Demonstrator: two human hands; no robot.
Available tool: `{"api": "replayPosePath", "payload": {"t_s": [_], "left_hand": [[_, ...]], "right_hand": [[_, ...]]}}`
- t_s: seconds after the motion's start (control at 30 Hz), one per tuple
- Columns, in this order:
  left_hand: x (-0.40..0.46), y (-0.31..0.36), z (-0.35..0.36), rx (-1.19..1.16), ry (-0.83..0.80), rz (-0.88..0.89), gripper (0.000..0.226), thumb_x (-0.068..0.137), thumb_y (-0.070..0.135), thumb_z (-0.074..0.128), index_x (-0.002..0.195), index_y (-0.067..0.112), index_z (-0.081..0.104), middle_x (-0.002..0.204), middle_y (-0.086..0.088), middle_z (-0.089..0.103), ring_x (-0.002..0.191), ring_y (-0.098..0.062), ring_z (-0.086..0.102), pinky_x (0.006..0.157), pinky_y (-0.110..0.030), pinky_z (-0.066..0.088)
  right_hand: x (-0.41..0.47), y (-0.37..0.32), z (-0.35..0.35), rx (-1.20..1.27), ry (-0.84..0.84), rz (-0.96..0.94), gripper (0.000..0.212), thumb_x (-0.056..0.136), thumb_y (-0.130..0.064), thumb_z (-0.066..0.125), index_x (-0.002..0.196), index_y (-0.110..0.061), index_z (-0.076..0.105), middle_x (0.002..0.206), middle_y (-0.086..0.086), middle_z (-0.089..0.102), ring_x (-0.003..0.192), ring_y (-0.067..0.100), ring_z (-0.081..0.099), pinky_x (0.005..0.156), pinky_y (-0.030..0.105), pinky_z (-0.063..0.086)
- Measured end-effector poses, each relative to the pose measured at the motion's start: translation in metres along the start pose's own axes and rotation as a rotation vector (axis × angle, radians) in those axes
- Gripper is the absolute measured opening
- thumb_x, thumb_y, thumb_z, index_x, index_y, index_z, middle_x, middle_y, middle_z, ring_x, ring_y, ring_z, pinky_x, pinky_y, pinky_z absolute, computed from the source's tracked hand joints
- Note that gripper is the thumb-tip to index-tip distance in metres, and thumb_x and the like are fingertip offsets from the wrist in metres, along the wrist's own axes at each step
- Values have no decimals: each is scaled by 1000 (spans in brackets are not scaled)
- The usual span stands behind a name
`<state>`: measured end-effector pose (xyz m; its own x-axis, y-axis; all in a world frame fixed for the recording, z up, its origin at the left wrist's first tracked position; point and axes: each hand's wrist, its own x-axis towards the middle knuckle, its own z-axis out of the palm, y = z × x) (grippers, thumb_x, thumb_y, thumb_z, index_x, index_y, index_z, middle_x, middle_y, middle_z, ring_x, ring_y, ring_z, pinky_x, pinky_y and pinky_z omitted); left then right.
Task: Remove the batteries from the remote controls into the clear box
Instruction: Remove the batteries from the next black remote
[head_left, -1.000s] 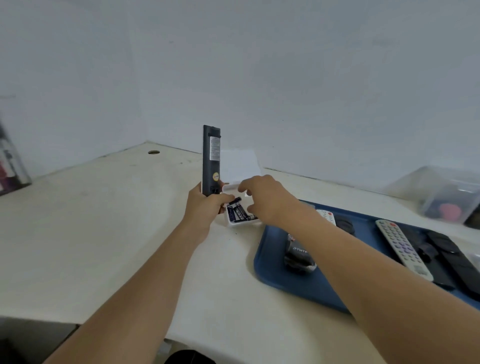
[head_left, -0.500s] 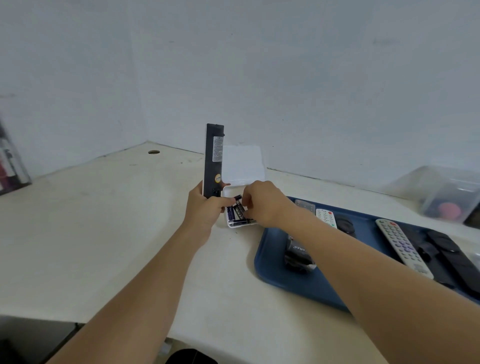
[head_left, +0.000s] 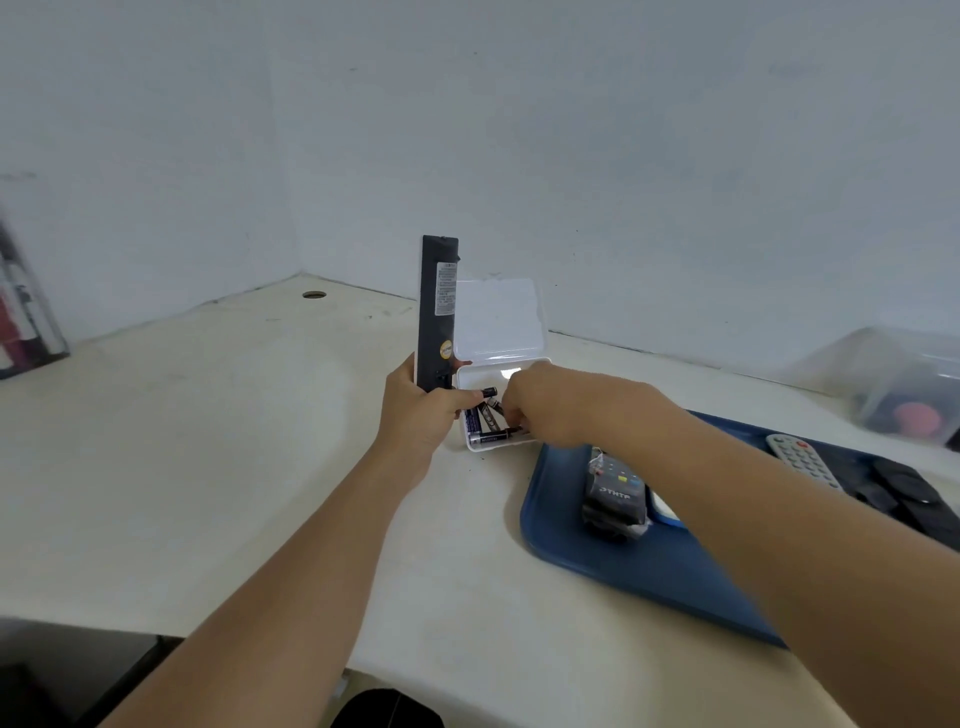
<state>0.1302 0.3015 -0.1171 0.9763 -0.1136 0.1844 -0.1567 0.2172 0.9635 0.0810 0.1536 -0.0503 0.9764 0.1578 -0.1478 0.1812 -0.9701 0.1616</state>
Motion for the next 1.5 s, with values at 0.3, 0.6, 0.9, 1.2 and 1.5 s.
{"api": "replayPosePath", "payload": {"t_s": [0.3, 0.6, 0.9, 1.2, 1.5], "left_hand": [[2, -3, 0, 22, 5, 38, 39, 66, -14, 79, 83, 18, 67, 65, 12, 71, 55, -3, 65, 49, -16, 48], [1, -3, 1, 63, 18, 58, 39, 67, -8, 83, 84, 22, 67, 65, 17, 70, 55, -1, 64, 50, -15, 47], [3, -4, 3, 77, 51, 42, 37, 70, -6, 82, 84, 26, 68, 73, 16, 72, 66, -7, 67, 58, -19, 50], [1, -5, 3, 60, 42, 55, 37, 72, -6, 80, 88, 26, 69, 75, 13, 74, 68, -7, 71, 58, -19, 53], [1, -7, 1, 82, 41, 75, 37, 70, -4, 80, 88, 26, 69, 75, 13, 73, 69, -7, 69, 64, -25, 52]], "right_hand": [[-10, 3, -11, -133, 84, -9, 30, 91, -3, 55, 118, -12, 64, 111, 12, 60, 85, 26, 65, 69, 35, 56], [-3, 15, -9, 72, -32, 6, 31, 87, 1, 58, 116, -4, 68, 112, 13, 69, 81, 24, 69, 78, 38, 60], [-6, 23, 6, 304, 66, -52, 16, 93, -18, 66, 107, -19, 75, 107, -3, 70, 97, 17, 62, 84, 30, 49], [-3, 13, -3, 256, -4, -67, 30, 94, -16, 64, 123, -22, 68, 111, 3, 70, 103, 23, 62, 94, 37, 50], [14, -4, -10, 102, -160, -95, 24, 97, -21, 52, 99, -2, 67, 84, 11, 64, 71, 28, 60, 64, 31, 50]]}}
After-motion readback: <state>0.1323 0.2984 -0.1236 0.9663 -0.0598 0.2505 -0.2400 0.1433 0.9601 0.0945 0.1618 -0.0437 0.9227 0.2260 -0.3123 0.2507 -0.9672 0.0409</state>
